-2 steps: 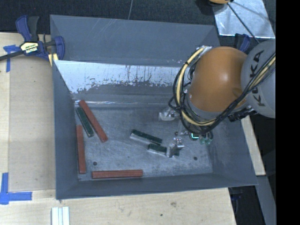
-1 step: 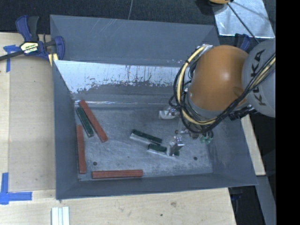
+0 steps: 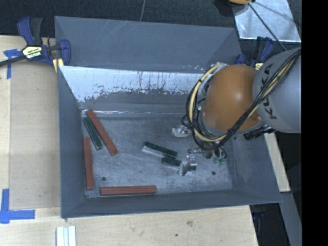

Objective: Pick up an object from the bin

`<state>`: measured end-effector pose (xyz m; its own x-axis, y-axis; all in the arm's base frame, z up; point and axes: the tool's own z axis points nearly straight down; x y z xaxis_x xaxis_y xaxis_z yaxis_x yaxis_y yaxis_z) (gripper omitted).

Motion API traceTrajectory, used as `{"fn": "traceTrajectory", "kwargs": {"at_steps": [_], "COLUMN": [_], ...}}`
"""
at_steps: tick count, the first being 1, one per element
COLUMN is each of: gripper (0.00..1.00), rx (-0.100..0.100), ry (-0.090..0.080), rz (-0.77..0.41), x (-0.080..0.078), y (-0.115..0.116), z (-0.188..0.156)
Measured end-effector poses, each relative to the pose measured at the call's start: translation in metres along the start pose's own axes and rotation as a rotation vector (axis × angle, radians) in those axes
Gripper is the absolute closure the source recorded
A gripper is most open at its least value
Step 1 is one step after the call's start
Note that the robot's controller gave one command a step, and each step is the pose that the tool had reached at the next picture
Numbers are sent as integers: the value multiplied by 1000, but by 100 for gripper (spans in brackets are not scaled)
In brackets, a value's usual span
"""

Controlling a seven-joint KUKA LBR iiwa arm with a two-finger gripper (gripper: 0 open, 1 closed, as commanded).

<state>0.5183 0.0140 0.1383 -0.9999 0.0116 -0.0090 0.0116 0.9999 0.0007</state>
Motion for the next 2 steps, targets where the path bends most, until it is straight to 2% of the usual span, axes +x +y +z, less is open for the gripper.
{"fn": "traceTrajectory", "kwargs": {"at_steps": [1, 2], "gripper": [100, 100], "rx": [0, 0], "ry": [-14, -14], "rz": [151, 151], "x": [-22, -22], "y": [14, 14], "z": [60, 60]}}
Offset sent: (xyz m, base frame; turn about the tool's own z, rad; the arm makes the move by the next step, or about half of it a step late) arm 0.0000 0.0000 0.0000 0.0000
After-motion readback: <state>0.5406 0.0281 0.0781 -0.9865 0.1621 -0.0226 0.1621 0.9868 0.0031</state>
